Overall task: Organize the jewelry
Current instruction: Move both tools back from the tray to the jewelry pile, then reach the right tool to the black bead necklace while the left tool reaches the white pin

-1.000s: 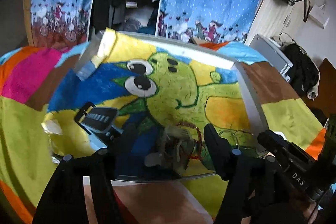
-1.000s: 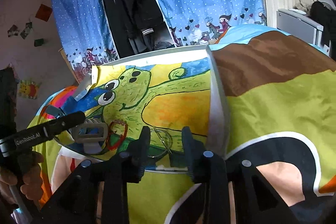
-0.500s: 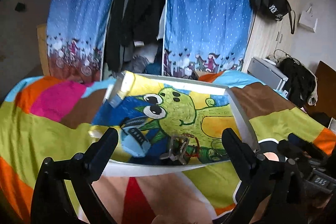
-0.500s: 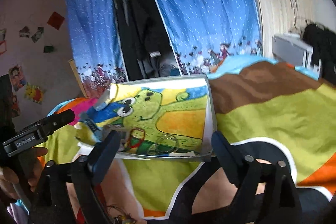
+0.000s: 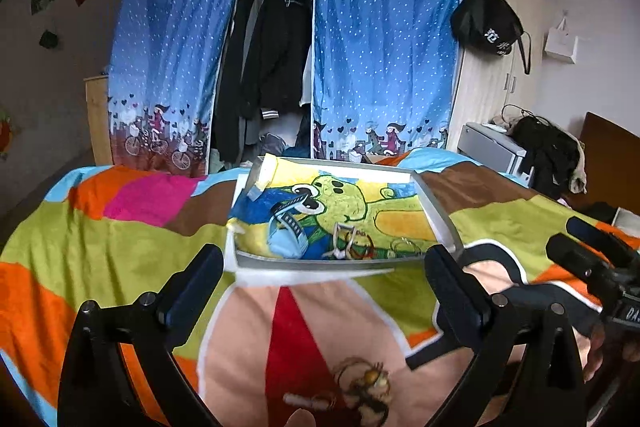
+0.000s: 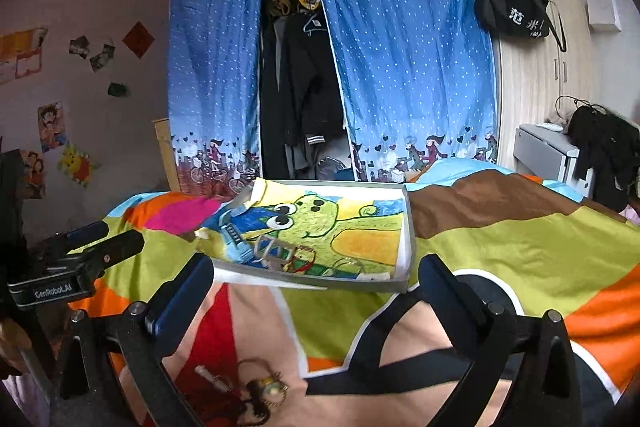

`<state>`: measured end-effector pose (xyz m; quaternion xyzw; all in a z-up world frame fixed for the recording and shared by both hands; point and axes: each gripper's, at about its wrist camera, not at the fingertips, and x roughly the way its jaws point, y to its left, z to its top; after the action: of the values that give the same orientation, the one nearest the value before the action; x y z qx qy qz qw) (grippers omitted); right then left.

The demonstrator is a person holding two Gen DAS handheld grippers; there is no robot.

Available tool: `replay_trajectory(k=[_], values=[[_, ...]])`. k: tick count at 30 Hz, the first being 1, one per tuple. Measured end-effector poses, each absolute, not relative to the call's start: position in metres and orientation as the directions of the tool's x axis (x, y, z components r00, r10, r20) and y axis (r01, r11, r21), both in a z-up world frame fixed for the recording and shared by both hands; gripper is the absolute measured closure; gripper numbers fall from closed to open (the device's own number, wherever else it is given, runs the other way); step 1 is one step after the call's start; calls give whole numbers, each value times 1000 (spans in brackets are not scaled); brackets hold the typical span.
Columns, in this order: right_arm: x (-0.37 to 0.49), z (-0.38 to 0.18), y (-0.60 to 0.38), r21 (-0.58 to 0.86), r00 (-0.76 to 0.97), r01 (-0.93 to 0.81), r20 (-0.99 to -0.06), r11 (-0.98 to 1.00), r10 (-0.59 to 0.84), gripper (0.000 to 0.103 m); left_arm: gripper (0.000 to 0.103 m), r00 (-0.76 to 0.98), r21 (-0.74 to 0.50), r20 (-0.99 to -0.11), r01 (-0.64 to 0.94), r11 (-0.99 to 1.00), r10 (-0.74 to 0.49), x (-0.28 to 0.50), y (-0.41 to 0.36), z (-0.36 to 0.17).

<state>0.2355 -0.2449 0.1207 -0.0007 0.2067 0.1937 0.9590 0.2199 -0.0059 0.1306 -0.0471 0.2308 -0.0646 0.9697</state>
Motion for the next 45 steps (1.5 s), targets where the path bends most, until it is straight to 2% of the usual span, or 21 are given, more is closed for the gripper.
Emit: replay_trajectory(k=[10,22,29,35,45], values=[[172,107,-237,25,846,-391,-383,920,370,0,4,875,-136,-460,99,986,-151,159,10,113],[128,50,-220,19,819,-386,-453,922,352,0,4,846,-106,-516,98,990,-139,117,27,64],[120,13,-215,21,792,-370,-515,929,327,0,4,790,-74,-595,131,989,-149,111,35,23],[124,-15,-218,49,745,-349,-591,936,309,0,4,720,-109,-671,145,983,-180,117,45,-5],[130,-43,-213,75,692,-339,-655,938,302,0,4,640,-120,-744,156,980,-193,136,48,-30]])
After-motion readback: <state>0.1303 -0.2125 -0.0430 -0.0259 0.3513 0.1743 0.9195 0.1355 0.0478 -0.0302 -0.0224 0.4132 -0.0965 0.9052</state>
